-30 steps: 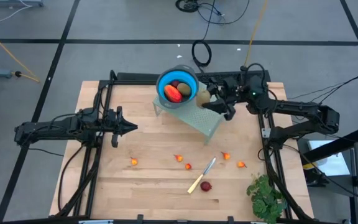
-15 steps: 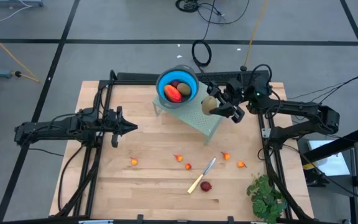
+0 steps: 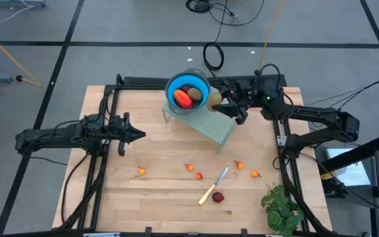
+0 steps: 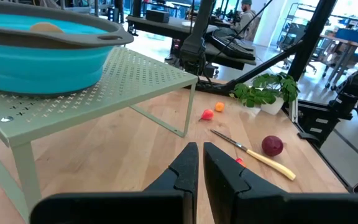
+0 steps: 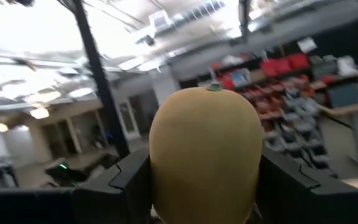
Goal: Pick & Place Fruit
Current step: Put the kiwi into the blue strainer bowl on the shelf
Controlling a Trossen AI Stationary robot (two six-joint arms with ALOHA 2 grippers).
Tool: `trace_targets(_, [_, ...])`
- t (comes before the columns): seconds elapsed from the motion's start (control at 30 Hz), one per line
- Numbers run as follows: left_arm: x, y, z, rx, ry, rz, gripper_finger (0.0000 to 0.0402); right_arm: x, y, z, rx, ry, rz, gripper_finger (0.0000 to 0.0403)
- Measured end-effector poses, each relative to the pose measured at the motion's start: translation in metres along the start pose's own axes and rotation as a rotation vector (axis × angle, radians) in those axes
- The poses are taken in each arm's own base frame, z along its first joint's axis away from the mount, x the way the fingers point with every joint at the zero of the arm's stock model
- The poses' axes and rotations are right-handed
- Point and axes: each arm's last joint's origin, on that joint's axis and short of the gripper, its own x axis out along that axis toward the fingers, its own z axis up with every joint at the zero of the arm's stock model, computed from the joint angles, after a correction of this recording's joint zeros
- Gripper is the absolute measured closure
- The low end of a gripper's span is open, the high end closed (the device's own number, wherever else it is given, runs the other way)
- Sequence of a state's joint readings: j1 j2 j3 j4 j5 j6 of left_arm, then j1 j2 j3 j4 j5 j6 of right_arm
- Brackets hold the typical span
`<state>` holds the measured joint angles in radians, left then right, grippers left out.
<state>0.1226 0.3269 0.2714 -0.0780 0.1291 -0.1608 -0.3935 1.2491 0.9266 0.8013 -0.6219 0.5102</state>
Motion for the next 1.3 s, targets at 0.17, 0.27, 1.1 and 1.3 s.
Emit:
trace_targets(0.17, [0.0, 0.0, 0.0, 0.003, 0.0, 0.0, 0.0378, 0.008, -0.004, 0.008, -0.026, 0.103, -0.106, 0.0192])
trace_targets(0.27, [0.0, 0.0, 0.0, 0.007, 0.0, 0.0, 0.0378, 0.012, -0.004, 0.016, -0.061, 0.148, -0.157, 0.0192])
trace_targets(1.1, [0.0, -0.003, 0.007, 0.127, -0.074, -0.054, 0.0378, 0.047, -0.033, 0.028, -0.121, 0.26, -0.366, 0.0193])
trace_targets(1.3, [-0.001, -0.004, 0.007, 0.169, -0.074, -0.102, 0.0378, 0.061, -0.05, 0.019, -0.125, 0.301, -0.379, 0.0193])
